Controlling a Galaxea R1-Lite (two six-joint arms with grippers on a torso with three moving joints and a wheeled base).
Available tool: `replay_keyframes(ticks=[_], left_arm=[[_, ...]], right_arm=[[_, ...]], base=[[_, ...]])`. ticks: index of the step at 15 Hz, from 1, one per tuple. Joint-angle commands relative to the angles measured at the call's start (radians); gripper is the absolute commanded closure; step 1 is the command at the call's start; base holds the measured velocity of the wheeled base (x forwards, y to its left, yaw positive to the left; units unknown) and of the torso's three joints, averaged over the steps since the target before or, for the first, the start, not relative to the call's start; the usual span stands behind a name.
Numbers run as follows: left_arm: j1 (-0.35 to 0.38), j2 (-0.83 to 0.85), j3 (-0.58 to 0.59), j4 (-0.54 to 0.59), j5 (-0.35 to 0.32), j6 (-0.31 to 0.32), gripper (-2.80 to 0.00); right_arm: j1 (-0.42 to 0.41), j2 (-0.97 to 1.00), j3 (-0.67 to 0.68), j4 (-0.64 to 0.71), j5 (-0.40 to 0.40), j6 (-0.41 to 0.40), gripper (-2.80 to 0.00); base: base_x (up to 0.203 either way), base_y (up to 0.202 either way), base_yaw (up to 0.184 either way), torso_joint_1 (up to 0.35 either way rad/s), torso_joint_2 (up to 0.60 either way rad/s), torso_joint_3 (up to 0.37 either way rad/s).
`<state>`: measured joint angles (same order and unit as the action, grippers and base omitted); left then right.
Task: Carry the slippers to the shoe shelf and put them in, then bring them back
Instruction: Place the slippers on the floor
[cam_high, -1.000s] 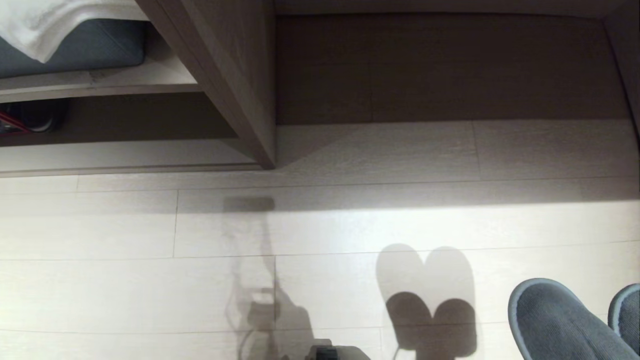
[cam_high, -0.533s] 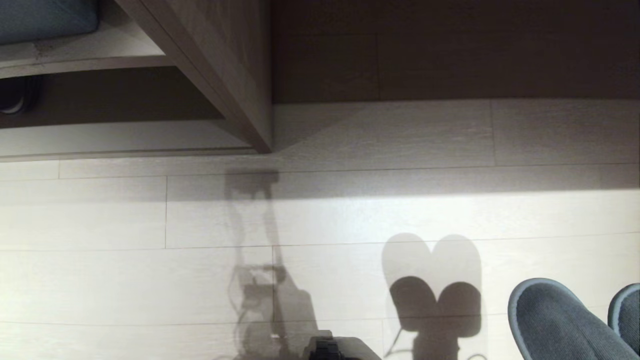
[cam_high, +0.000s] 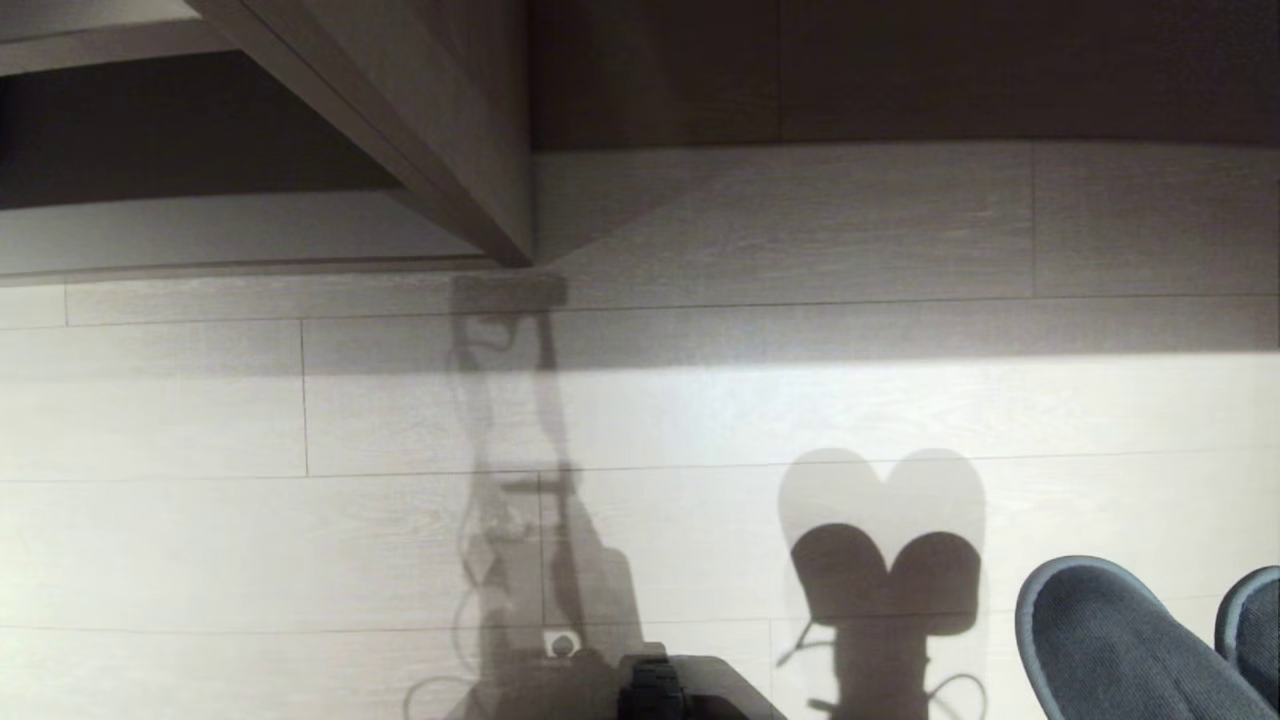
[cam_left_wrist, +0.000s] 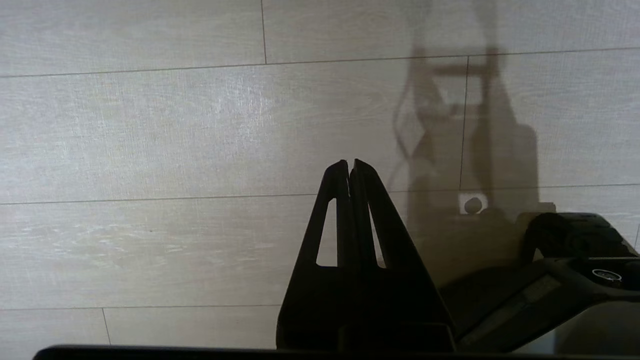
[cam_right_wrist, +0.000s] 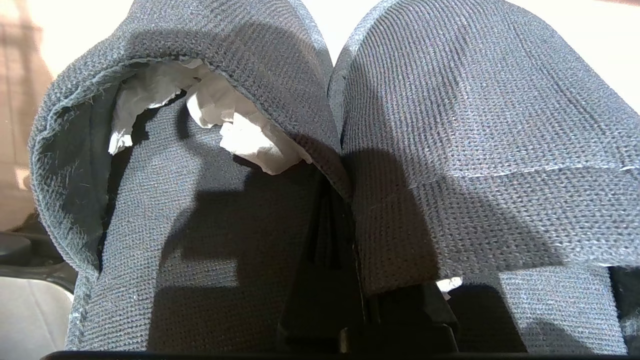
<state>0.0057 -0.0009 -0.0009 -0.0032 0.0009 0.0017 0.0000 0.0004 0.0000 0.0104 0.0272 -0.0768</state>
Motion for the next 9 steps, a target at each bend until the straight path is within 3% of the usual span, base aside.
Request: replay_keyframes(ticks=[1, 9], left_arm=[[0.000, 0.001, -0.001, 0.000, 0.001, 0.000, 0.00], [0.000, 0.001, 0.001, 0.000, 0.001, 0.000, 0.00]], right_arm=[[0.001, 0.000, 0.002, 0.000, 0.000, -0.001, 0.00], [0.000, 0.000, 0.002, 0.000, 0.000, 0.000, 0.00]], base=[[0.000, 0.000, 0.000, 0.004, 0.00, -0.191], [0.000, 0.000, 0.000, 0.004, 0.00, -0.197]])
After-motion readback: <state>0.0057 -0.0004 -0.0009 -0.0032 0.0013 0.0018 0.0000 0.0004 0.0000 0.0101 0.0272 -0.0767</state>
